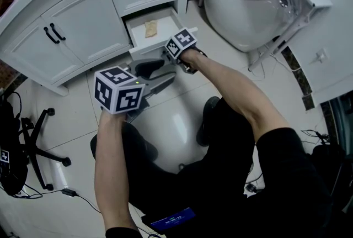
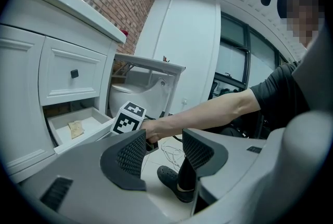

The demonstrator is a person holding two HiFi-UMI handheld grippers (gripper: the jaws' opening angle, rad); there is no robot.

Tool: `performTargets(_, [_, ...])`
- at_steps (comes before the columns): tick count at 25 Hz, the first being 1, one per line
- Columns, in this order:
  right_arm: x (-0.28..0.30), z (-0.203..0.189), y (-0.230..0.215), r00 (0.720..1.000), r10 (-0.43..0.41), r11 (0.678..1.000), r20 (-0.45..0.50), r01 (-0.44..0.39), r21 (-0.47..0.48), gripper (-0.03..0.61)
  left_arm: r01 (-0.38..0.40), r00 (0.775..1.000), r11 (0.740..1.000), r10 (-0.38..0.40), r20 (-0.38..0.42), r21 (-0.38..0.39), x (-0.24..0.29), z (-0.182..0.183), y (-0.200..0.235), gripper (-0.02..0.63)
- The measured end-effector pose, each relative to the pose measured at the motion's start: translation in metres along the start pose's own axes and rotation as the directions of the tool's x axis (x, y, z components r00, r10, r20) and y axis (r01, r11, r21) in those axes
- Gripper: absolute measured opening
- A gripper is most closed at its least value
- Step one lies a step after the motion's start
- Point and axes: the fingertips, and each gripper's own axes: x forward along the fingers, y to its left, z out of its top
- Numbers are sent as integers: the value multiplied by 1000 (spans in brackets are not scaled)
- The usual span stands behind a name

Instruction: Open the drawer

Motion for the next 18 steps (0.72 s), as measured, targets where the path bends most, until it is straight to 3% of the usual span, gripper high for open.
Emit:
performTargets(9, [-16,-5,3,999,41,998,9,-41,53,149,-9,1000,1000,9,9,-1,-10,-1,2,215])
performTargets(18, [-53,-1,50,965,250,967,74,-254,36,106,-13,1000,1000,13,27,1,-18,-1,-5,215])
